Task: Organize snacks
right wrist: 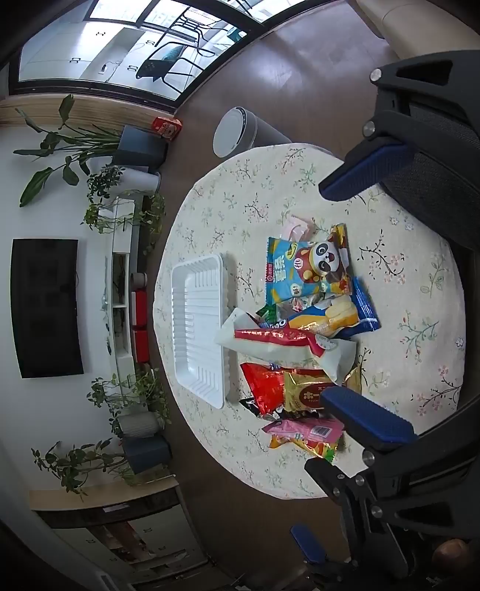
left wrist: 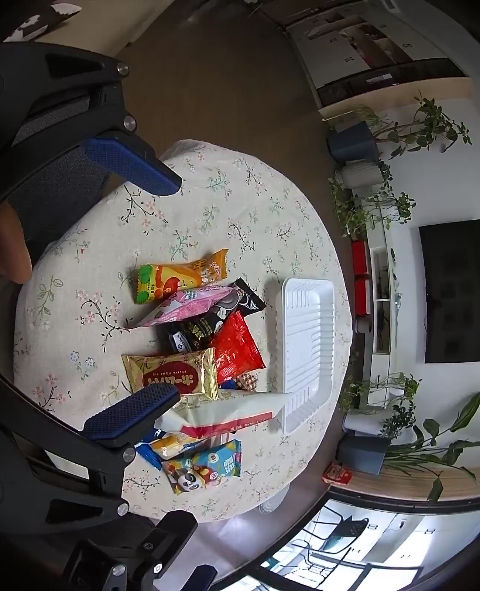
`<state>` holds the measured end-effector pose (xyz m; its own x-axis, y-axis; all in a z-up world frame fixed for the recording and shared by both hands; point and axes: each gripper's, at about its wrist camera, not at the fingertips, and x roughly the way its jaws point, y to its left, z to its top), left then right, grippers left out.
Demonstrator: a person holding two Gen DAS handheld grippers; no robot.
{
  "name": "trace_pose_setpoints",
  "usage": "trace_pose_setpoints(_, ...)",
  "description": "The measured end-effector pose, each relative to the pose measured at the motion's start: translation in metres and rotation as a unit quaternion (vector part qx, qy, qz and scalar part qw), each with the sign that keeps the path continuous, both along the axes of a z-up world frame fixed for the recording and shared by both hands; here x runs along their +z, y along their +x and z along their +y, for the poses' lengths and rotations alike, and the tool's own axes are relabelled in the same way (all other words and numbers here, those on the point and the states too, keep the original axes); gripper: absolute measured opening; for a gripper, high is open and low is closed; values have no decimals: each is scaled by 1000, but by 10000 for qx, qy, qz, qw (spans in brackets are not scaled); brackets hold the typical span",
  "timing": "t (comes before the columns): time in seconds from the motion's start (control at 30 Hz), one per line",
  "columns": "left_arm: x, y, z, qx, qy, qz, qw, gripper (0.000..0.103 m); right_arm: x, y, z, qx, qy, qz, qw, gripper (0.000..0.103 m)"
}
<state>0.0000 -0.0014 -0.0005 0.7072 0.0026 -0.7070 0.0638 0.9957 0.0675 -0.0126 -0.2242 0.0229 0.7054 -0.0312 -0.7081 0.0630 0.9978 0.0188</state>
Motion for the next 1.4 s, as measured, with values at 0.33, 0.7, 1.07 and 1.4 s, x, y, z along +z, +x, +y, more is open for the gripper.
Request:
trace_pose_setpoints(0.33, -2, 0, 0, 18, -2, -7, 10000, 103, -1, 0, 1, -4, -20, 1, 10000, 103)
trace_pose_setpoints(0.7, -5, 1, 4, 38, -42, 14, 10000, 103, -1, -1, 1, 3, -8, -5, 10000, 103)
trace_pose_setpoints(1.07, -5, 1, 4, 43, -38, 17, 10000, 103, -1, -2, 1, 3, -3, -10, 10000, 103)
trace_pose_setpoints(1.4, -5, 1, 4, 37, -37, 16, 10000, 103, -1, -2, 1, 2, -6, -5, 10000, 103)
